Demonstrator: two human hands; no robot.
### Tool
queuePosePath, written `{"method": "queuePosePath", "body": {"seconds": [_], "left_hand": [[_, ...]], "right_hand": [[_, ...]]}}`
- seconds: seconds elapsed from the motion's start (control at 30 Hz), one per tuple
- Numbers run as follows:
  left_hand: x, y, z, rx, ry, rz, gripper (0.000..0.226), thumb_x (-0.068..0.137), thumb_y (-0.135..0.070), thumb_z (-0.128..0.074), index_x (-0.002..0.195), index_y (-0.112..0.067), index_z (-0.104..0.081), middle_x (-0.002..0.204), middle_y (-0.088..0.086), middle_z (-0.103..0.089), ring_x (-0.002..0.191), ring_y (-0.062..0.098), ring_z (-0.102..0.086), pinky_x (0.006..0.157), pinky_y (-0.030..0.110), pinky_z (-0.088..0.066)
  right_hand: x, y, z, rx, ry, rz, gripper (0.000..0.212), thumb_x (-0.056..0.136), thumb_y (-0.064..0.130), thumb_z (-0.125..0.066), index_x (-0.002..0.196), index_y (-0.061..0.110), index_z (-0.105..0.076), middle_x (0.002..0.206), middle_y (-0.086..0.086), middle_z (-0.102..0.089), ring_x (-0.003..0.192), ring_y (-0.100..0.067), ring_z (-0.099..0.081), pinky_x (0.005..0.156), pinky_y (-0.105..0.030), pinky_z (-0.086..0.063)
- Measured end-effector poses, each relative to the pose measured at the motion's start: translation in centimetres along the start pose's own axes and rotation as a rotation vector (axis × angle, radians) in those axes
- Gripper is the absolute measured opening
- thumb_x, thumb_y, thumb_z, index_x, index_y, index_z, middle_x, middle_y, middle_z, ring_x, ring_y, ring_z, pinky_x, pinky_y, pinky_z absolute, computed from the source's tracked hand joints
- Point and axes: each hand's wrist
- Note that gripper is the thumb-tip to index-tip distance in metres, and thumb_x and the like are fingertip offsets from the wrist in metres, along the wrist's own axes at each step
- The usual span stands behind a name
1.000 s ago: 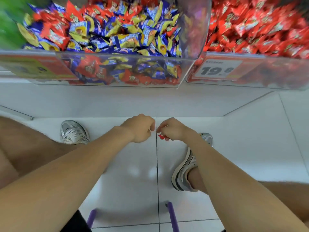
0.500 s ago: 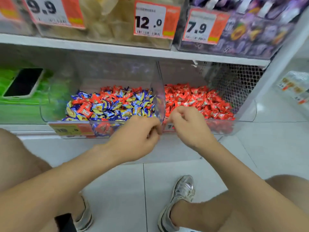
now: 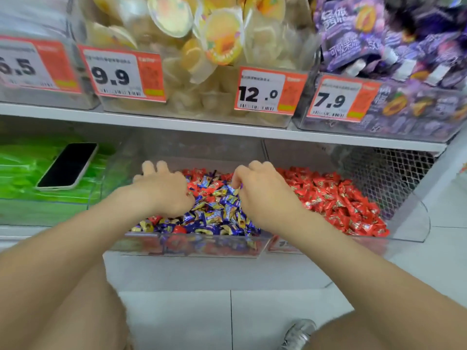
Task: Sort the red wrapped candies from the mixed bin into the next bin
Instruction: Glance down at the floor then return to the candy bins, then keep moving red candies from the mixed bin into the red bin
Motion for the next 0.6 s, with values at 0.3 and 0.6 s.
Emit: {"method": "queuePosePath", "body": {"seconds": [0.3,0.6], "left_hand": [[2.1,3.2,-1.6,-0.148,0.248,-0.292,0.085,0.063,-0.07,-0.088,0.125,-0.035,-0.041,0.117,-0.008,-0.044,0.104,0.018,-0.059,0.094,0.042,-0.054],[4.9,1.6,-5.1,0.176,0.189,-0.378,0.099,0.071,-0.067,-0.079,0.143,-0.023,-0.028,0.122,0.008,-0.045,0.111,0.035,-0.052,0.092,0.045,-0.052]], "right_hand": [[6.0,0.1,0.1,0.1,0.779,0.113,0.061,0.061,0.029,-0.104,0.115,0.03,-0.074,0.084,0.002,-0.072,0.067,-0.022,-0.074,0.061,-0.039,-0.064],[7.1,1.8,-5.5,-0.178,0.604,0.365,0.11,0.058,0.042,-0.099,0.15,0.032,-0.04,0.092,0.002,-0.051,0.082,-0.024,-0.054,0.059,-0.035,-0.044]]}}
Point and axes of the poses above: each hand's wrist, its own x-axis towards the middle knuckle, its own z-axis out of the back of the hand, y = z × x
